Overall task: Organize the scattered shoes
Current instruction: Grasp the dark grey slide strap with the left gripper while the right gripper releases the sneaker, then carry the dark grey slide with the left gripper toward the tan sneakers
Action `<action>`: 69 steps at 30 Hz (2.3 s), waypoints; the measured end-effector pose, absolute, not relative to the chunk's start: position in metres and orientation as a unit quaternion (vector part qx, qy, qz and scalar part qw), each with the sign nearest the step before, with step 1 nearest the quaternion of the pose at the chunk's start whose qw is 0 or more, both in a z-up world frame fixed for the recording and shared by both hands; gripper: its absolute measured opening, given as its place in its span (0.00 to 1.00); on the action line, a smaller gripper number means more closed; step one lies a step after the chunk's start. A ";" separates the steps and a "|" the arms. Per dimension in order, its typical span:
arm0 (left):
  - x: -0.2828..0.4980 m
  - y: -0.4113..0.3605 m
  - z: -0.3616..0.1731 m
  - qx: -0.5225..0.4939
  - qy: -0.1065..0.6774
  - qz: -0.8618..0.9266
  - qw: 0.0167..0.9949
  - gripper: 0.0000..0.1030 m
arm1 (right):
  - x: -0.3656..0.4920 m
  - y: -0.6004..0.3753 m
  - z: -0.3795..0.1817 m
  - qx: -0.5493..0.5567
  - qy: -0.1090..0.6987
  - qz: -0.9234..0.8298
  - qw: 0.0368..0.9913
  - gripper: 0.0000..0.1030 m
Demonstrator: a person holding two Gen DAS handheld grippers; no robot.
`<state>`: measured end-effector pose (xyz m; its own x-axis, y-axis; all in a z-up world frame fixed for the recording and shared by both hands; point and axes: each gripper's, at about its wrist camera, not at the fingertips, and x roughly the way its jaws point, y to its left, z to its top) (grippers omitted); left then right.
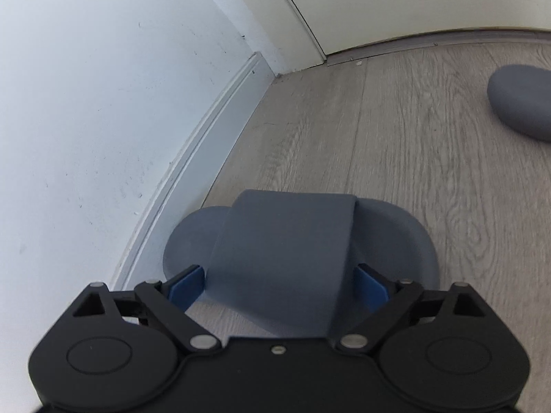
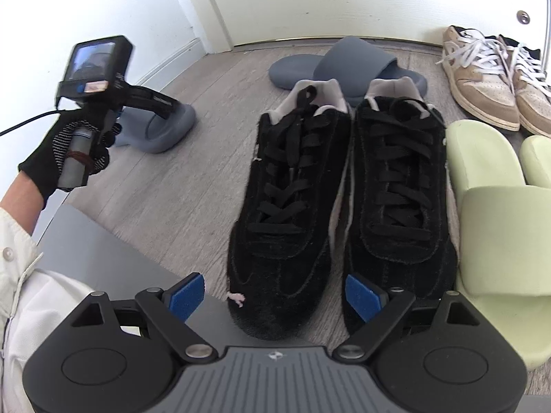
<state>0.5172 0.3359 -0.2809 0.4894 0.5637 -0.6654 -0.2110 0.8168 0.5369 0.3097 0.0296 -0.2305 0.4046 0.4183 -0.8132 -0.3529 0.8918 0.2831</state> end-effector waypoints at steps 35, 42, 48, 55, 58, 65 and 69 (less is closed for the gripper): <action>0.441 0.234 -0.164 -0.050 0.383 0.071 0.920 0.92 | 0.296 -0.022 -0.195 0.092 0.447 0.198 0.867 0.87; 0.501 0.142 -0.159 -0.006 0.391 -0.003 0.920 0.92 | 0.360 -0.056 -0.179 0.050 0.399 0.149 0.904 0.88; 0.555 0.095 -0.189 0.079 0.399 -0.010 0.913 0.91 | 0.430 -0.079 -0.182 0.037 0.386 0.112 0.915 0.89; 0.592 0.071 -0.218 0.081 0.433 -0.101 0.892 0.91 | 0.470 -0.089 -0.201 0.068 0.398 0.119 0.907 0.89; 0.594 0.046 -0.231 0.156 0.427 -0.106 0.884 0.91 | 0.474 -0.091 -0.211 0.076 0.409 0.126 0.901 0.89; 0.611 0.024 -0.254 0.243 0.422 -0.061 0.871 0.93 | 0.470 -0.096 -0.223 0.074 0.420 0.121 0.896 0.89; 0.614 0.035 -0.246 0.209 0.419 -0.026 0.883 0.93 | 0.463 -0.095 -0.220 0.065 0.412 0.128 0.900 0.89</action>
